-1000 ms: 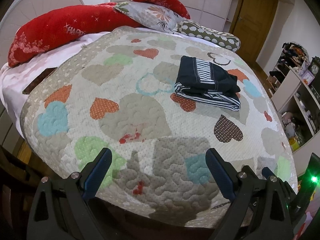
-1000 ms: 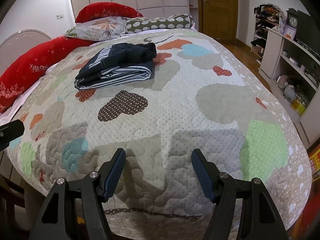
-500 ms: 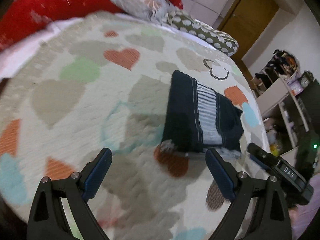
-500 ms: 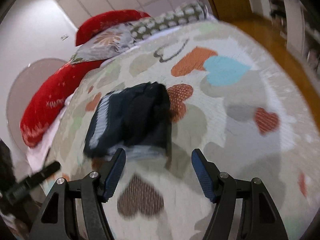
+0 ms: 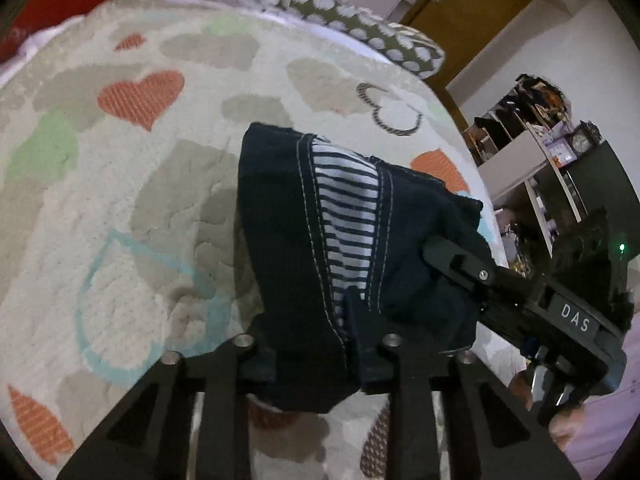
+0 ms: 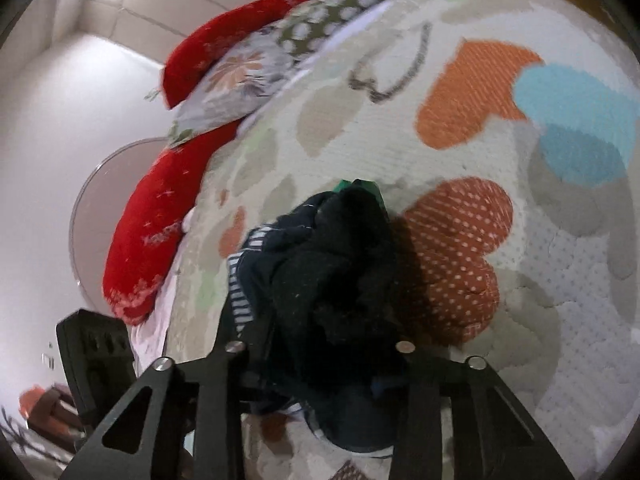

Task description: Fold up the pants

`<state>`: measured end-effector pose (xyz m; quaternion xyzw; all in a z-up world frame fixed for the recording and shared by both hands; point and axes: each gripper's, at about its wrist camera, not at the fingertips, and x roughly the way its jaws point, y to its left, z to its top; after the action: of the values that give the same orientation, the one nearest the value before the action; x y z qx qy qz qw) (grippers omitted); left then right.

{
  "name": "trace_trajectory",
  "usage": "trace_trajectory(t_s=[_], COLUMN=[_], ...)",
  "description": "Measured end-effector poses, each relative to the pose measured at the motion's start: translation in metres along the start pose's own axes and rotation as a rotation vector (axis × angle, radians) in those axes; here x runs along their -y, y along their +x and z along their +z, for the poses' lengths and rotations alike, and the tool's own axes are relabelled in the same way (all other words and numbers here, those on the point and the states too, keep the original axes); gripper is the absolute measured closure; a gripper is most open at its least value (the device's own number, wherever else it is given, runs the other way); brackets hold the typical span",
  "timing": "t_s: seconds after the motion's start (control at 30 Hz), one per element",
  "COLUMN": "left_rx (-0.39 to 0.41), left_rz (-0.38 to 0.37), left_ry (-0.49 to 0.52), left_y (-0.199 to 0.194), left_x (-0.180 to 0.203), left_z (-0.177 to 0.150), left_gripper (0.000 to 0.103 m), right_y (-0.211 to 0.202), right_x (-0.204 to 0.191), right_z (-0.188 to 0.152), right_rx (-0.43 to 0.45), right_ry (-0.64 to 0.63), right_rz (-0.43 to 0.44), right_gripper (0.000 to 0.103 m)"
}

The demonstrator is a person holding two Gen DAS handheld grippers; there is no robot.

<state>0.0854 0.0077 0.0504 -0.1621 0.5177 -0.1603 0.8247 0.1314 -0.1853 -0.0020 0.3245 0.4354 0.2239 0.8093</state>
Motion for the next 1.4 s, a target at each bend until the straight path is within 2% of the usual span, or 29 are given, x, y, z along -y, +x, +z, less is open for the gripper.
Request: trace_trajectory(t_s=[0.2,0.33,0.43,0.53,0.6,0.63,0.67,0.73,0.77,0.8,0.83,0.87,0.93,1.0,1.07,1.2,1.27,1.4], left_rx=[0.047,0.066,0.059,0.073,0.090,0.088,0.082,0.059,0.041,0.032,0.026,0.025,0.040,0.059,0.088,0.124,0.133,0.150], left_rz=[0.001,0.021,0.048,0.044,0.060,0.087,0.116,0.152,0.149,0.137,0.123,0.124,0.161,0.189,0.238,0.322,0.351,0.369], left_ry=[0.015,0.041,0.062,0.065,0.081,0.083,0.080,0.062,0.047,0.028,0.002,-0.016,-0.059,-0.069,-0.061,0.002,0.037,0.079], left_y=[-0.037,-0.047,-0.043,-0.045,-0.044,-0.040,-0.036,-0.029,-0.027,-0.028,-0.031,-0.033,-0.042,-0.048,-0.055,-0.063,-0.064,-0.066], left_x=[0.015,0.021,0.025,0.028,0.031,0.030,0.028,0.019,0.013,0.007,0.000,-0.005,-0.015,-0.017,-0.015,-0.004,0.002,0.007], left_z=[-0.029,-0.044,-0.045,-0.038,-0.034,-0.033,-0.034,-0.038,-0.043,-0.048,-0.054,-0.058,-0.069,-0.078,-0.090,-0.112,-0.120,-0.127], left_gripper=[0.078,0.078,0.078,0.078,0.072,0.059,0.051,0.051,0.051,0.051,0.048,0.042,0.041,0.039,0.032,0.029,0.028,0.027], right_y=[-0.037,-0.058,-0.069,-0.073,-0.076,-0.077,-0.077,-0.066,-0.060,-0.056,-0.059,-0.065,-0.082,-0.097,-0.106,-0.116,-0.118,-0.114], right_x=[-0.019,-0.021,-0.023,-0.028,-0.030,-0.030,-0.028,-0.020,-0.016,-0.009,-0.001,0.003,0.010,0.003,-0.008,-0.016,-0.016,-0.002], right_z=[-0.021,-0.042,-0.057,-0.058,-0.053,-0.051,-0.049,-0.044,-0.043,-0.043,-0.046,-0.047,-0.053,-0.057,-0.060,-0.077,-0.091,-0.119], right_rx=[0.018,0.039,0.065,0.076,0.094,0.102,0.109,0.117,0.110,0.106,0.122,0.136,0.173,0.205,0.214,0.228,0.240,0.234], right_ry=[-0.055,-0.063,-0.094,-0.111,-0.111,-0.109,-0.108,-0.139,-0.155,-0.164,-0.156,-0.144,-0.111,-0.148,-0.196,-0.210,-0.198,-0.173], right_rz=[0.042,0.060,0.042,0.029,0.030,0.029,0.021,-0.070,-0.147,-0.246,-0.297,-0.285,-0.254,-0.253,-0.247,-0.235,-0.254,-0.353], right_gripper=[0.068,0.068,0.068,0.068,0.068,0.067,0.063,0.053,0.047,0.046,0.046,0.046,0.046,0.046,0.046,0.046,0.046,0.044])
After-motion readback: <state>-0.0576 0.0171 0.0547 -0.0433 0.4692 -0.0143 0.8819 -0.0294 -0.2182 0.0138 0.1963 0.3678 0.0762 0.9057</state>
